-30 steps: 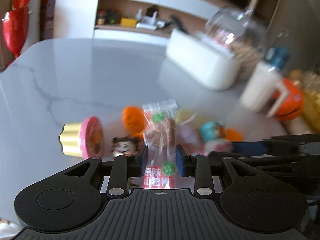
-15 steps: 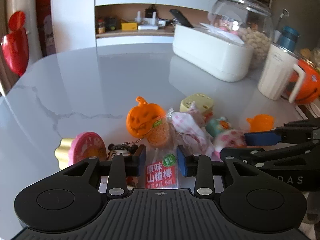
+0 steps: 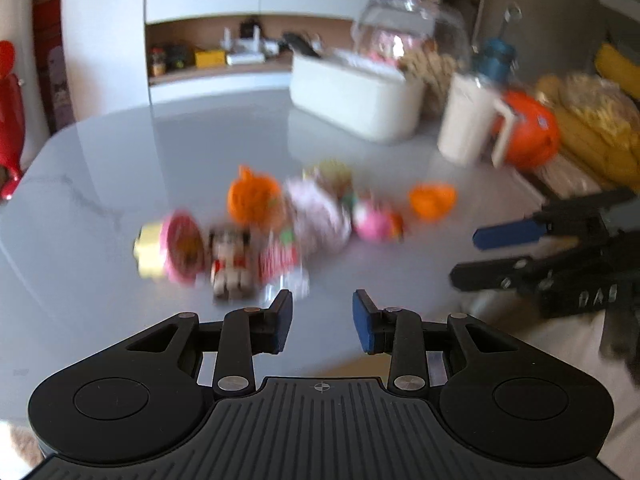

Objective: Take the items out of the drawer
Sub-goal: 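Set the snack and pig figurine on the countertop with both tools, then lower the left tool into the drawer and grasp the red-white lollipop candy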

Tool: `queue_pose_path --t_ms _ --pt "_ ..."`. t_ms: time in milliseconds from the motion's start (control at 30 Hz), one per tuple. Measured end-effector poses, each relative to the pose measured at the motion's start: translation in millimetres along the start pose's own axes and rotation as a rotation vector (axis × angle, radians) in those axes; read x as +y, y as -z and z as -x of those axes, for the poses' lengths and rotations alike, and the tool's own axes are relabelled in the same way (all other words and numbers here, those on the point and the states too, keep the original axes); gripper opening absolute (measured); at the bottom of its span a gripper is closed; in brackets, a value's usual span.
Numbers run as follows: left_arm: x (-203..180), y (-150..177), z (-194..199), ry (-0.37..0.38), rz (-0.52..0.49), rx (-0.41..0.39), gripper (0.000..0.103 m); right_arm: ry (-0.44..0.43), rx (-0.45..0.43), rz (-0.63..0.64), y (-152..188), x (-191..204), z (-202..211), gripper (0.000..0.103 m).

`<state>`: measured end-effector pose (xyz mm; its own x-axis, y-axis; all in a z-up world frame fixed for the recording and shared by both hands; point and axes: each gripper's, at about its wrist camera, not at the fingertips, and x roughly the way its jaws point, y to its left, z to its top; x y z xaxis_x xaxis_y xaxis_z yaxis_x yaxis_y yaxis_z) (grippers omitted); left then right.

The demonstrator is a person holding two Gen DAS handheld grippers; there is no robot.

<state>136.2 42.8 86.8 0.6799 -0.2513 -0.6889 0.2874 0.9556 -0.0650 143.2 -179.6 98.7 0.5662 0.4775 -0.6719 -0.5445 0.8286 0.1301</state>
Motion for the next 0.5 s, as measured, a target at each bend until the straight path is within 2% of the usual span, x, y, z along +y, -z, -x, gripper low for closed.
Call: queue_pose_path --t_ms 167,267,367,500 --pt "11 48 -3 0.017 0.024 0.164 0.036 -0.108 0.108 -0.016 39 -4 -3 0.057" --pt "17 71 -13 -0.004 -0.010 0.262 0.036 -0.149 0.151 -0.037 61 -8 -16 0.057" --pt "23 87 -27 -0.007 -0.020 0.369 0.035 -0.153 0.216 -0.066 80 -14 -37 0.057" --pt "28 98 -47 -0.011 -0.029 0.531 0.034 -0.124 0.287 -0.128 84 -24 -60 0.057"
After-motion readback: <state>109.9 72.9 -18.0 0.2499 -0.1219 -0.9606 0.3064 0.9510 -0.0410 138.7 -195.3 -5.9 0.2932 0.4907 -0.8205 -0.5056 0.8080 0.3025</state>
